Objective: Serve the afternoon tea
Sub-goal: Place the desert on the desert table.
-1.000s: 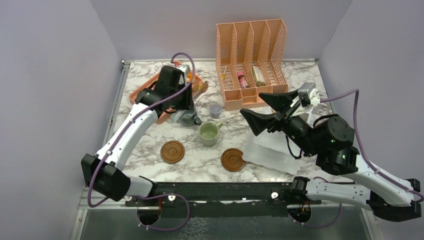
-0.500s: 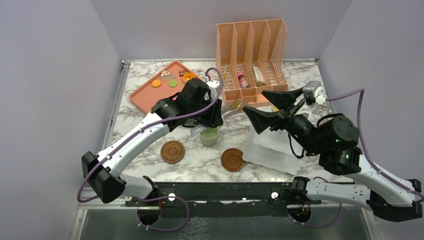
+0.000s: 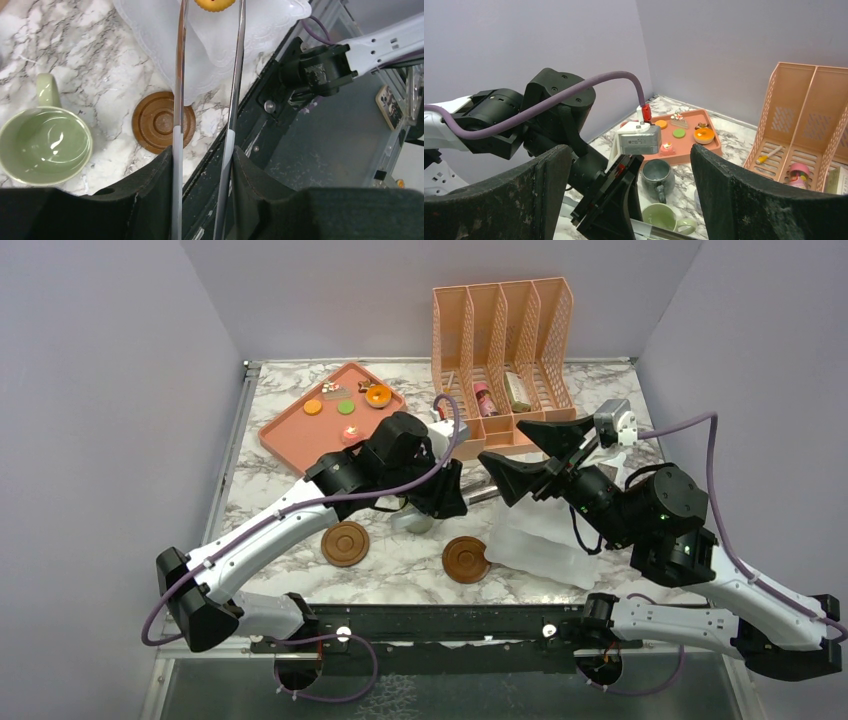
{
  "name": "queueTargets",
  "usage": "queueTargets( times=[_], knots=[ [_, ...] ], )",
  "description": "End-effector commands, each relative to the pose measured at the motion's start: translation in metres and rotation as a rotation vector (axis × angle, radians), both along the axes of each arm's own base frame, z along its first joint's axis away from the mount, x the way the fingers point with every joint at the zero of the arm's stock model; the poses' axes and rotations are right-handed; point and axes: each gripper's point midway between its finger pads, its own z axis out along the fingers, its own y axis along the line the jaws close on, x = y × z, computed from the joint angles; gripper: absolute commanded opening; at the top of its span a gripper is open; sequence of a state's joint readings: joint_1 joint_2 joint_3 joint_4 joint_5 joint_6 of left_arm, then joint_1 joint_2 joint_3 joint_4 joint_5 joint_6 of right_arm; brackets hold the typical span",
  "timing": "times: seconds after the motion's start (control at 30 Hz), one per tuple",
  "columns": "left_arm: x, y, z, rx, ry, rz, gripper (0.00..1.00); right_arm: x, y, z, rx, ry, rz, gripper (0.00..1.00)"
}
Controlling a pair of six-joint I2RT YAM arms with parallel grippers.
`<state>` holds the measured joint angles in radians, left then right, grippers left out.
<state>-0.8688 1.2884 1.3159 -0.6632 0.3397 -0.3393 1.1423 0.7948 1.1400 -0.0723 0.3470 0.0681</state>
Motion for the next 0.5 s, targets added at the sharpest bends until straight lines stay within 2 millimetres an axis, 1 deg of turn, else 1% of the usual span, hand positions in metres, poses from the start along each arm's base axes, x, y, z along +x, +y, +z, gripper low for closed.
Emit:
queueTargets(
  times=[0.0, 0.23, 0.47],
  knots=[
    [-0.011, -0.019, 0.012, -0.070, -0.032, -0.091, 0.32, -0.001, -0.008, 0.016, 0.028, -0.018, -0.013, 0.94],
    [-0.022, -0.041, 0.010, -0.071, -0.030, -0.162, 0.32, -0.002, -0.010, 0.017, 0.031, -0.018, -0.013, 0.94],
    [-0.026, -0.057, 0.004, -0.057, -0.031, -0.196, 0.32, -0.002, -0.012, 0.018, 0.036, -0.021, -0.015, 0.94]
  ],
)
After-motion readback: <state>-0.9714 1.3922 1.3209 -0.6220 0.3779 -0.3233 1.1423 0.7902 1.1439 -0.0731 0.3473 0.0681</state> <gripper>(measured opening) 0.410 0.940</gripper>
